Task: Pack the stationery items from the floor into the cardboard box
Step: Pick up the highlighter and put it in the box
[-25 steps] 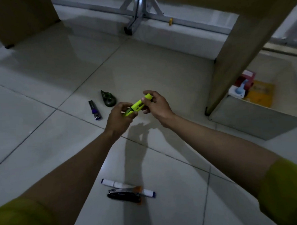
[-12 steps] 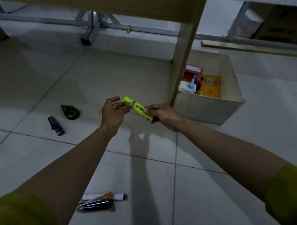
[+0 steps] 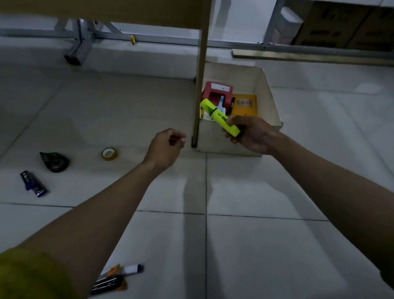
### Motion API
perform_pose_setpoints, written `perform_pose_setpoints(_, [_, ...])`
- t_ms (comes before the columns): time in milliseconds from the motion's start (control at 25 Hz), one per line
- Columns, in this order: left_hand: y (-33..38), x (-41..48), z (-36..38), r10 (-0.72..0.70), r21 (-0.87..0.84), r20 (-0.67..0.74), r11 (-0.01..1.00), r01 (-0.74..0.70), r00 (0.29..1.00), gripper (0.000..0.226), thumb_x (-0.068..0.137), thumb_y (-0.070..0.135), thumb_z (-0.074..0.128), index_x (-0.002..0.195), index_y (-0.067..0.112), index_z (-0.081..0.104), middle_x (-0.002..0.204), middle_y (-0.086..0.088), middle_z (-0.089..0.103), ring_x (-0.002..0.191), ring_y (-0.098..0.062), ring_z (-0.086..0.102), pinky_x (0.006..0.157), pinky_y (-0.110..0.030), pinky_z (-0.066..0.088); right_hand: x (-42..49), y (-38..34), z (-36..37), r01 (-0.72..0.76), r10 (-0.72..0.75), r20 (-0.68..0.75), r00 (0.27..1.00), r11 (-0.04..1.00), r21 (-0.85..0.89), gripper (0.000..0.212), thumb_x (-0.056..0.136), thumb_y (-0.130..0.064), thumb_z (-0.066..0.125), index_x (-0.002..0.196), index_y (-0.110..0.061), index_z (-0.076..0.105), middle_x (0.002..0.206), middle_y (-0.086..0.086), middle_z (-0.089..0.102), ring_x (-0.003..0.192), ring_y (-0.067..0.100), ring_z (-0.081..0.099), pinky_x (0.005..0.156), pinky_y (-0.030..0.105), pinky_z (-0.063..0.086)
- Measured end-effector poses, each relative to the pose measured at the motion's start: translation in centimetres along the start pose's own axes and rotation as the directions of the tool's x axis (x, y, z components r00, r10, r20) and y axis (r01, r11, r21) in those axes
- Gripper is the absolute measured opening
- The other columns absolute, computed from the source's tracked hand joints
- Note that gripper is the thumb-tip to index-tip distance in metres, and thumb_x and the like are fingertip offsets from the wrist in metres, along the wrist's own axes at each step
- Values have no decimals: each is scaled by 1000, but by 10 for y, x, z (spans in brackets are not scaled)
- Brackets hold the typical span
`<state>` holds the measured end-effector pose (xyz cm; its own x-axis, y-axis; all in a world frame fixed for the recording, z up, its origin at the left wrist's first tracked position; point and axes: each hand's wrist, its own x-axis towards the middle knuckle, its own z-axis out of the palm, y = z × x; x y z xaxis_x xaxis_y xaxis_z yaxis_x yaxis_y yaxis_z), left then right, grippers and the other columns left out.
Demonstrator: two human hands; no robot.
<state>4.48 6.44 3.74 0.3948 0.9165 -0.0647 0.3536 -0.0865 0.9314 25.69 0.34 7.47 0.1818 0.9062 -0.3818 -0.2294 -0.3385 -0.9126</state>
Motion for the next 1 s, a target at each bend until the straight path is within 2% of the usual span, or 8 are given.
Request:
perform_pose_setpoints(160, [18, 2, 22, 136, 216, 82, 965, -151, 987, 22, 91, 9, 54, 111, 10, 62, 114, -7, 64, 101, -15, 57, 86, -21, 42, 3, -17, -27, 31, -30, -7, 1000, 991, 128, 14, 91, -14, 46, 85, -13, 58, 70, 1, 57, 50, 8, 52, 42, 19, 35])
perform_pose_setpoints(360, [35, 15, 44, 240, 336, 174, 897, -287, 955, 29, 92, 13, 51, 120, 18, 56, 131, -5, 45, 125, -17, 42, 97, -21, 33, 44, -29, -41, 122, -88, -230, 969, 983, 138, 11, 93, -14, 53, 83, -12, 57, 76, 5, 53, 40, 5, 48, 39, 17, 37])
perform_pose_setpoints(440, [37, 20, 50, 279, 388, 226, 853, -348, 934, 32, 93, 16, 50, 125, 17, 51, 137, -4, 42, 132, -18, 37, 104, -25, 32, 66, -31, -43, 85, -40, -356, 934, 990, 112, 13, 93, -12, 55, 81, -11, 56, 75, 5, 55, 43, 7, 50, 36, 16, 38])
perform_pose_setpoints(600, [40, 30, 65, 486, 550, 294, 619, -562, 823, 33, 97, 21, 41, 127, 12, 51, 131, -7, 52, 123, -21, 43, 103, -34, 37, 95, -36, -47, -62, 67, -483, 873, 998, 26, 23, 92, -1, 51, 70, -10, 50, 69, 7, 47, 57, 14, 46, 44, 21, 45])
perform_pose_setpoints(680, [45, 42, 75, 482, 545, 292, 626, -557, 826, 34, 98, 25, 36, 126, 13, 51, 130, -7, 55, 121, -21, 44, 101, -32, 35, 105, -38, -47, -146, 90, -502, 860, 987, -72, 23, 92, 2, 49, 70, -7, 49, 70, 9, 46, 58, 17, 45, 50, 24, 46])
perform_pose_setpoints(840, [28, 60, 83, 384, 623, 378, 567, -539, 842, 45, 98, 37, 28, 132, 12, 44, 140, -9, 47, 132, -25, 38, 111, -36, 27, 122, -32, -57, -270, 93, -523, 847, 923, -273, 14, 94, -3, 49, 81, -7, 52, 107, 15, 58, 70, 21, 51, 65, 31, 52])
perform_pose_setpoints(880, [21, 61, 82, 357, 671, 403, 511, -538, 843, 48, 98, 40, 28, 137, 13, 39, 146, -9, 40, 137, -27, 32, 115, -38, 21, 124, -30, -60, -265, 82, -500, 862, 914, -307, 9, 94, -2, 47, 94, -4, 56, 109, 13, 58, 74, 19, 52, 70, 31, 52])
perform_pose_setpoints(1000, [10, 60, 81, 362, 722, 408, 434, -539, 838, 53, 97, 46, 28, 142, 17, 30, 152, -9, 30, 143, -26, 21, 118, -39, 7, 110, -30, -56, -235, 65, -455, 888, 915, -329, 45, 92, 5, 41, 137, 3, 40, 86, 5, 50, 66, 12, 48, 65, 28, 49])
